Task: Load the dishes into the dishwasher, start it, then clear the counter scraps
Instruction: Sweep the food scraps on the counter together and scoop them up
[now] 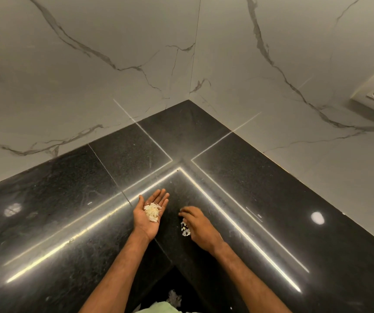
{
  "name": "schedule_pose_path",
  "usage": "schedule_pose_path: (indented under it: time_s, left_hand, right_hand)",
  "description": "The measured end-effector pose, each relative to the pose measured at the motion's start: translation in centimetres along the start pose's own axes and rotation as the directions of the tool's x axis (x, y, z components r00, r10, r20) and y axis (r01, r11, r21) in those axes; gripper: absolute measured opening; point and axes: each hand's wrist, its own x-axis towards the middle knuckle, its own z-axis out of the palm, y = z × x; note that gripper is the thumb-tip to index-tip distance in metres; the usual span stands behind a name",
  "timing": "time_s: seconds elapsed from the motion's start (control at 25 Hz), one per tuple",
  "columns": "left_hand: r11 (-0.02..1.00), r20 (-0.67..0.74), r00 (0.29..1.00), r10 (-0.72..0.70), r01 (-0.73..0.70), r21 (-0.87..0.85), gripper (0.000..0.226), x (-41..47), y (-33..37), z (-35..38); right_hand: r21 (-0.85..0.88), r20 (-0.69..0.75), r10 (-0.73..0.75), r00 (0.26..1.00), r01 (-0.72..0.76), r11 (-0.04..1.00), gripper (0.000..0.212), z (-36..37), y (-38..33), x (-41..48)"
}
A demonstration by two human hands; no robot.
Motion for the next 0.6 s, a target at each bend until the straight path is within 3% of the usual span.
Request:
schedule_pose_path:
  time_s: [0.08,0.12,0.2,0.28,0.48,0.6]
  left_hand:
    - [1.000,0.005,1.000,-0.011,0.011,0.013,0.058,0.4,-0.1,0.3]
    - [1.000,0.006,1.000,-0.015,0.014,0.021,0.059,0.6,-0.2,0.5]
    - [0.999,0.008,0.999,-0.031,0.030,0.036,0.060,0.7,-0.6,0.7]
    - [0.998,0.015,0.998,-0.053,0.053,0.042,0.061,0.6,-1.2,0.7]
    - [0.994,0.030,0.996,-0.086,0.083,0.077,0.061,0.7,-1.6,0.8]
    - [0.996,0.044,0.996,-0.074,0.071,0.056,0.062,0.6,-1.3,1.0]
  right_hand:
    - [-0.027,0.007,-0.050,0.999,0.050,0.998,0.031,0.1,0.3,-1.8]
    - [0.018,-0.023,-0.008,1.000,0.009,1.000,0.029,-0.4,0.5,-2.3]
    - [0.174,-0.188,0.172,0.967,-0.139,0.975,0.026,-1.6,1.0,-2.2]
    - [0.155,-0.256,0.307,0.916,-0.275,0.949,0.028,-2.0,0.8,-1.6]
    - [-0.031,-0.208,0.176,0.962,-0.187,0.982,0.039,2.0,-2.6,-3.3]
    - [-0.127,-0.210,0.096,0.973,-0.125,0.984,0.027,2.5,-2.8,-4.4]
